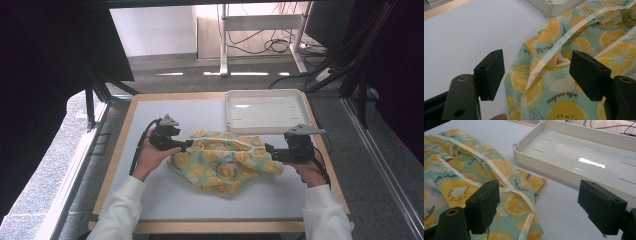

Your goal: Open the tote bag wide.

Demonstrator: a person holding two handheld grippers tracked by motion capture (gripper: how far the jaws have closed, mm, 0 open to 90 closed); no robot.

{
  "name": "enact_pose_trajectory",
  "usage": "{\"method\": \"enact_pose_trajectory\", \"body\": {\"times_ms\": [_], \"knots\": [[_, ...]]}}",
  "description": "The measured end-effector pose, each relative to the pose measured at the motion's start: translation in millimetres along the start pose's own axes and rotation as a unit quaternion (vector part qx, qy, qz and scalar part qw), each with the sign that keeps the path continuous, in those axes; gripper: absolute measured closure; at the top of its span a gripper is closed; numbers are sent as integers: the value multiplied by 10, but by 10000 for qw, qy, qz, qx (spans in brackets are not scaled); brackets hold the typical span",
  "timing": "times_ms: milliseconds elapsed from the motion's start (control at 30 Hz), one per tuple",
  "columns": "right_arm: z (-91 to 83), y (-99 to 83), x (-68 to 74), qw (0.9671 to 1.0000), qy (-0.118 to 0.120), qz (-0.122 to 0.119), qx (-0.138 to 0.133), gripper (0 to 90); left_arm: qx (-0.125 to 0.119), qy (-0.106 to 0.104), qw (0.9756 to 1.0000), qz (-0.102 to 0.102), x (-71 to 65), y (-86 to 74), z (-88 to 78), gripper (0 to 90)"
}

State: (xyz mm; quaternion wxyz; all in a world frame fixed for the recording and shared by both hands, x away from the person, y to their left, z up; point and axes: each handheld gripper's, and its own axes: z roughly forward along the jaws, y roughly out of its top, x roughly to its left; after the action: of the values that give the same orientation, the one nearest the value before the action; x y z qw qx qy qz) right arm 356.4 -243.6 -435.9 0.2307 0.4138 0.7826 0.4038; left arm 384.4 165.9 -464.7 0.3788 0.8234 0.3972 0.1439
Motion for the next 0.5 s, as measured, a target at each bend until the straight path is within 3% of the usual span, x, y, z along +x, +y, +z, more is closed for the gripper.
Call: {"method": "enact_pose_trajectory", "body": {"times_ms": [333,400,433,500], "knots": [[49,-2,68,9999,-87,-128,31,179,219,-90,9997,102,65,-58,235,360],[61,-7,78,9998,-123,-172,47,179,290,-209,9993,64,89,-81,286,453],[63,-8,81,9997,-145,-189,51,179,311,-257,9992,40,103,-91,302,555],[61,-8,80,9997,-152,-182,48,179,365,-347,9987,2,121,-109,324,601]]}}
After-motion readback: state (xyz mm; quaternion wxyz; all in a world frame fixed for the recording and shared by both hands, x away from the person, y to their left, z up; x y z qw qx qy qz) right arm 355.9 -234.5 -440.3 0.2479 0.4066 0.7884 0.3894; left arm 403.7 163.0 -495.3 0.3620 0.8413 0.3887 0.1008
